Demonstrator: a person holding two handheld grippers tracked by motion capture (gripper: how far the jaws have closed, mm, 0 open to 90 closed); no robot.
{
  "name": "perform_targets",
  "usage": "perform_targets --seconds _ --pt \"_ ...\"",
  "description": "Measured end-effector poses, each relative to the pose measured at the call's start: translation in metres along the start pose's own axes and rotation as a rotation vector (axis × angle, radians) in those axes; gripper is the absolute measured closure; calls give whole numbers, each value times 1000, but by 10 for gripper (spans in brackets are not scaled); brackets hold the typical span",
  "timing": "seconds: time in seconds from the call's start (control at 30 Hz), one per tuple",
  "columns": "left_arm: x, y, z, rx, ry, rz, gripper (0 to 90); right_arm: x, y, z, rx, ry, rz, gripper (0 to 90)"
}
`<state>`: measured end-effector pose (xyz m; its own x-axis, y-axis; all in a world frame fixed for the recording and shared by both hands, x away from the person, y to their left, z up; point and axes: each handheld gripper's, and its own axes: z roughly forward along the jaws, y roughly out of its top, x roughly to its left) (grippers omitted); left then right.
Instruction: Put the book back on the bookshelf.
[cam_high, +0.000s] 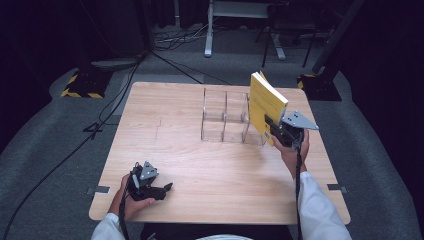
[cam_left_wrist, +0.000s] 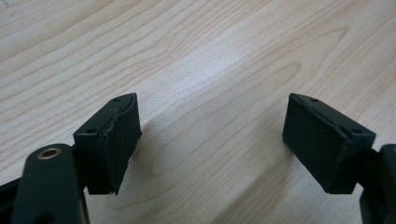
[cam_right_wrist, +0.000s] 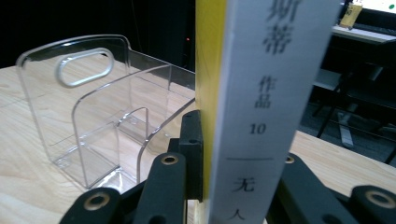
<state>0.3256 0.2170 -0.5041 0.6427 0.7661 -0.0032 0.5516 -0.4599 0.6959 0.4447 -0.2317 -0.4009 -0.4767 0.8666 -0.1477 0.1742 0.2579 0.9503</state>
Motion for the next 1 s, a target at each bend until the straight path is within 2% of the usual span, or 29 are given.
perform_targets --seconds 0.2,0.4,0.6,0.7,0.77,0.87,1.0 --pt "0 0 0 0 -1 0 199 -3 -2 16 11 -16 21 765" --pt "0 0 0 -1 1 0 199 -3 -3 24 7 -28 16 765" --pt "-3 -1 0 -3 -18 2 199 -2 -14 35 31 -45 21 764" --pt "-3 -1 0 -2 -24 5 199 0 -19 39 45 -56 1 764" --pt "-4 -1 0 -2 -29 2 199 0 -22 40 42 -57 2 763" --pt "-5 -1 -1 -1 -36 26 199 0 -23 40 34 -62 11 764" --pt "-6 -1 0 -1 -40 20 199 0 -26 40 37 -60 14 757"
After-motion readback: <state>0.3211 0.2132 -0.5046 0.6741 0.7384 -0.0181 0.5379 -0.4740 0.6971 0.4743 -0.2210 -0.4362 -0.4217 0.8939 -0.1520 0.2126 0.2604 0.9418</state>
